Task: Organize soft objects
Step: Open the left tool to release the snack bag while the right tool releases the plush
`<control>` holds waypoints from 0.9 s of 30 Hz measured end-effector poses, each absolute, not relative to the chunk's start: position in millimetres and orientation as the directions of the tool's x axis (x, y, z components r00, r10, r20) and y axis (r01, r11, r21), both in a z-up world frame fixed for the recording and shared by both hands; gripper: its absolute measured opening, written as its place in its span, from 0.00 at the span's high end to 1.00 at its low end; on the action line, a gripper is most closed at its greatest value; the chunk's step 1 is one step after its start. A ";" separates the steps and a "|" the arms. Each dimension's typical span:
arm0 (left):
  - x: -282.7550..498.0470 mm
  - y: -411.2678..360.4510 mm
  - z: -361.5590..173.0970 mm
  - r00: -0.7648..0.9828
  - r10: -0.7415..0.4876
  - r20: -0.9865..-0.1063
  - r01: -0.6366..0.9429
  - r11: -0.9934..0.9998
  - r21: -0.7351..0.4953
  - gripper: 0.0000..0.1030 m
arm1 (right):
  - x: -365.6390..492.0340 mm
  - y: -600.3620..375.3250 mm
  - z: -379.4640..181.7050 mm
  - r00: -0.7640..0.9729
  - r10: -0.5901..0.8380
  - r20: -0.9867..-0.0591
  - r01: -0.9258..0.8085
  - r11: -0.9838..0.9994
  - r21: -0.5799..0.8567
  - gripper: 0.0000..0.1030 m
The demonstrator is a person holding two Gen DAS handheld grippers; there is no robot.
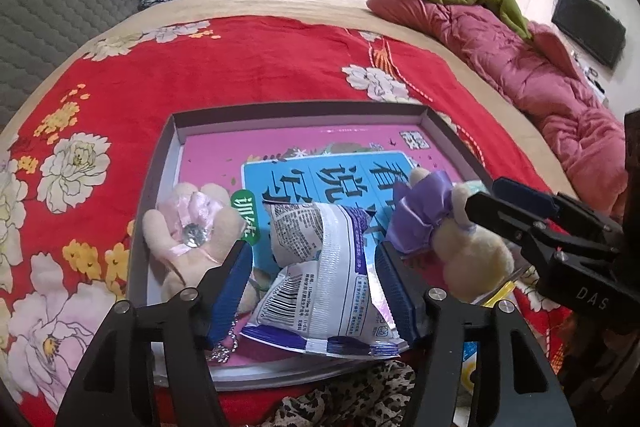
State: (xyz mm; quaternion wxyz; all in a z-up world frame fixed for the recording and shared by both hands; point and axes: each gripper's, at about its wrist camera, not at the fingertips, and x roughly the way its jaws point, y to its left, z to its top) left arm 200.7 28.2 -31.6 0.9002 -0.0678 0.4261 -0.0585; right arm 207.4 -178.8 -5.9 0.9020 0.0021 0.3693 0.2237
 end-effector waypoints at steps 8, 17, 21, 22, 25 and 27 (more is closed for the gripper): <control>194.9 35.4 -17.3 0.659 -0.168 -0.733 0.033 0.980 -0.195 0.36 | 206.3 -180.0 -2.5 0.637 0.404 -0.656 -0.403 0.900 0.163 0.42; 188.5 51.0 -4.4 0.689 -0.142 -0.711 -0.007 0.979 -0.203 0.26 | 203.6 -185.5 3.3 0.658 0.409 -0.632 -0.399 0.902 0.168 0.38; 184.9 62.7 2.8 0.705 -0.126 -0.698 -0.037 0.976 -0.213 0.26 | 200.9 -186.8 7.7 0.672 0.409 -0.618 -0.399 0.902 0.164 0.38; 183.9 65.2 4.1 0.708 -0.121 -0.696 -0.042 0.976 -0.213 0.26 | 200.4 -187.1 8.7 0.675 0.409 -0.615 -0.399 0.902 0.162 0.38; 181.5 71.2 7.1 0.714 -0.111 -0.691 -0.055 0.975 -0.214 0.26 | 198.2 -187.9 11.8 0.685 0.404 -0.606 -0.400 0.904 0.150 0.38; 179.2 72.8 9.0 0.718 -0.105 -0.688 -0.060 0.976 -0.211 0.26 | 196.6 -188.4 13.9 0.692 0.401 -0.600 -0.400 0.905 0.143 0.38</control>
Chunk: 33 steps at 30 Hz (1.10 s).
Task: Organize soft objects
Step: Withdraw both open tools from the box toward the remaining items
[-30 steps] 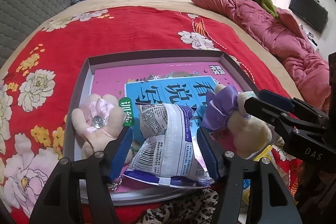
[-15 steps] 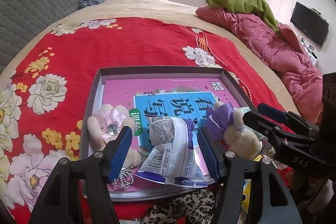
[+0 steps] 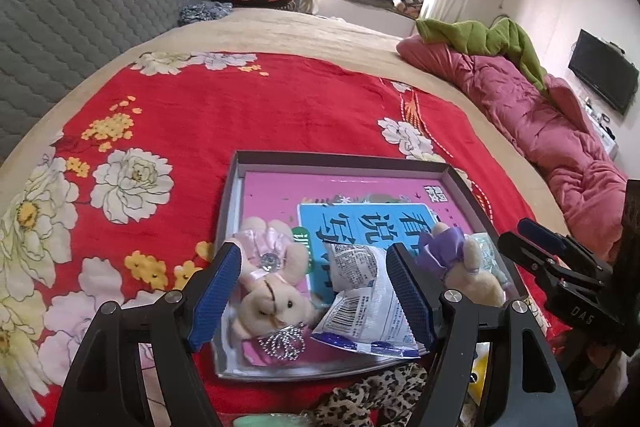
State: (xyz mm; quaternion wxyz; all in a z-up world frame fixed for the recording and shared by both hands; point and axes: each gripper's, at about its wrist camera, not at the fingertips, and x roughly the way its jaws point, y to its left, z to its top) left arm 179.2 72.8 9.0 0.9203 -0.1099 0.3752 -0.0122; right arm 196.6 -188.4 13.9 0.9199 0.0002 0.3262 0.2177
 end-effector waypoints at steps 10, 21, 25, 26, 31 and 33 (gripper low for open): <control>164.8 78.0 18.6 0.739 -0.085 -0.668 -0.068 0.977 -0.200 0.26 | 186.5 -194.7 22.8 0.728 0.376 -0.573 -0.387 0.915 0.109 0.38; 140.4 76.5 31.8 0.773 -0.071 -0.631 -0.078 0.975 -0.206 0.26 | 163.4 -198.2 29.5 0.734 0.374 -0.567 -0.394 0.915 0.093 0.38; 129.7 73.3 35.2 0.775 -0.068 -0.628 -0.081 0.975 -0.206 0.26 | 152.2 -198.0 30.1 0.729 0.377 -0.572 -0.398 0.913 0.094 0.38; 127.3 72.7 35.4 0.774 -0.072 -0.629 -0.079 0.975 -0.209 0.26 | 148.6 -197.3 30.6 0.727 0.379 -0.572 -0.402 0.911 0.092 0.38; 114.7 66.1 35.5 0.767 -0.078 -0.637 -0.079 0.974 -0.213 0.26 | 131.3 -192.0 32.1 0.718 0.388 -0.578 -0.423 0.902 0.081 0.37; 110.0 61.5 35.3 0.763 -0.081 -0.641 -0.070 0.976 -0.206 0.26 | 123.2 -189.5 31.6 0.712 0.389 -0.585 -0.435 0.898 0.068 0.37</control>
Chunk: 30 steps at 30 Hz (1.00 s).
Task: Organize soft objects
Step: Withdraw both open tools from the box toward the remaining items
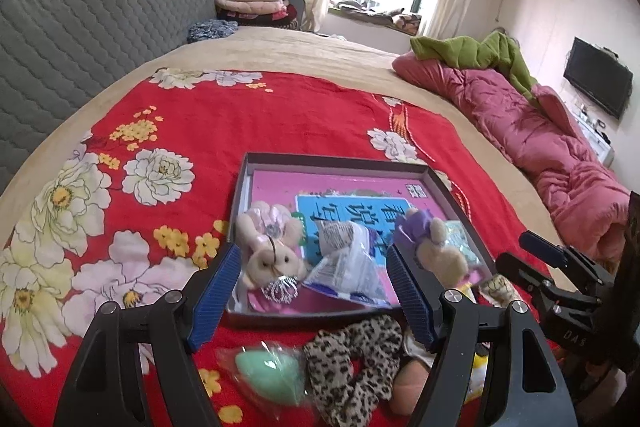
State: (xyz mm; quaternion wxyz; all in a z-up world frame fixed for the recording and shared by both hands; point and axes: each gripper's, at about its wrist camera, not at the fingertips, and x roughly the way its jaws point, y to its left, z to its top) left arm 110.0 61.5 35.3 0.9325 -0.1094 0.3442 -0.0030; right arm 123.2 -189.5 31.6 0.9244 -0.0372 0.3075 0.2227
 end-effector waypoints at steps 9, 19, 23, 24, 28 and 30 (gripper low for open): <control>88.4 51.7 30.3 0.736 -0.092 -0.670 -0.055 0.979 -0.195 0.26 | 95.5 -186.7 26.0 0.681 0.394 -0.617 -0.462 0.885 0.055 0.37; 67.8 34.4 22.2 0.700 -0.112 -0.705 -0.023 0.984 -0.179 0.26 | 76.6 -185.9 27.9 0.676 0.395 -0.623 -0.479 0.877 0.036 0.38; 58.7 30.9 22.0 0.693 -0.116 -0.712 -0.015 0.984 -0.175 0.26 | 73.2 -186.6 29.1 0.676 0.395 -0.622 -0.480 0.877 0.035 0.37; 56.7 30.2 21.0 0.689 -0.117 -0.715 -0.014 0.984 -0.175 0.26 | 72.2 -187.0 29.0 0.676 0.395 -0.623 -0.480 0.877 0.035 0.37; 50.0 27.8 18.3 0.671 -0.130 -0.730 -0.003 0.984 -0.178 0.26 | 68.5 -188.1 30.1 0.677 0.392 -0.623 -0.480 0.877 0.031 0.37; 45.9 27.4 15.9 0.661 -0.136 -0.738 0.001 0.983 -0.181 0.26 | 67.1 -189.0 31.0 0.679 0.392 -0.621 -0.479 0.877 0.030 0.37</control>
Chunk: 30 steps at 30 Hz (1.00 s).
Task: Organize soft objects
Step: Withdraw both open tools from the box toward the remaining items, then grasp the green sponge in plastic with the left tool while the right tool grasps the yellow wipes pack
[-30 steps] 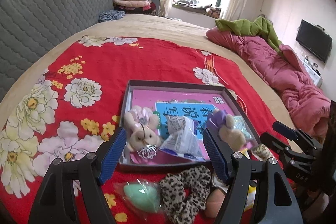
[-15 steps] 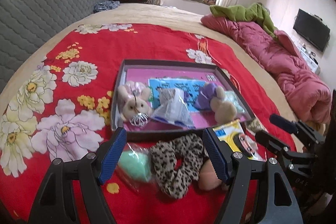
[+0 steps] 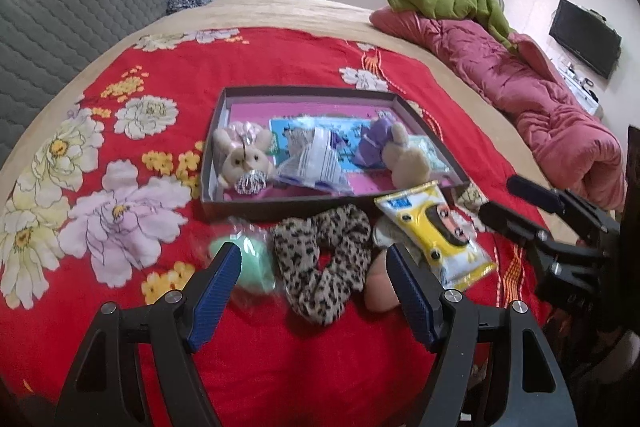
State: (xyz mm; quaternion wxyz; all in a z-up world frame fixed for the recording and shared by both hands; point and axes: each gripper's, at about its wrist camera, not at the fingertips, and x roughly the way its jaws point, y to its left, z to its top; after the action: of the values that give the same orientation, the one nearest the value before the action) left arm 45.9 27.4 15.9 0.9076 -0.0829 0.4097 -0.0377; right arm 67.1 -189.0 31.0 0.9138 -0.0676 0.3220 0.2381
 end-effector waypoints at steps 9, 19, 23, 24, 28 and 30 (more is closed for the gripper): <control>30.8 43.0 4.0 0.629 -0.110 -0.770 -0.054 0.982 -0.183 0.26 | 66.0 -191.6 33.9 0.681 0.394 -0.616 -0.476 0.879 0.037 0.37; 31.5 62.1 -6.5 0.613 -0.088 -0.785 -0.097 0.978 -0.185 0.26 | 64.4 -188.6 30.1 0.674 0.394 -0.625 -0.485 0.874 0.028 0.37; 38.5 68.0 -11.8 0.606 -0.086 -0.790 -0.111 0.975 -0.192 0.26 | 65.3 -187.2 25.2 0.665 0.392 -0.636 -0.488 0.872 0.027 0.37; 39.0 69.0 -12.8 0.606 -0.088 -0.791 -0.115 0.974 -0.196 0.26 | 65.9 -187.0 23.8 0.663 0.390 -0.639 -0.487 0.873 0.027 0.37; 43.1 71.1 -16.4 0.602 -0.084 -0.794 -0.123 0.973 -0.196 0.26 | 68.4 -184.9 18.5 0.651 0.390 -0.651 -0.488 0.872 0.034 0.37; 45.6 72.7 -19.2 0.596 -0.078 -0.799 -0.130 0.973 -0.192 0.26 | 68.4 -182.6 15.2 0.642 0.397 -0.657 -0.496 0.868 0.040 0.37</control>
State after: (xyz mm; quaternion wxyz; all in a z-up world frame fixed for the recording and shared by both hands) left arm 45.6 72.7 -19.2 0.8857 -0.1155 0.4494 0.0146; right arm 68.4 -182.6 15.2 0.9031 -0.0718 0.3439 0.2470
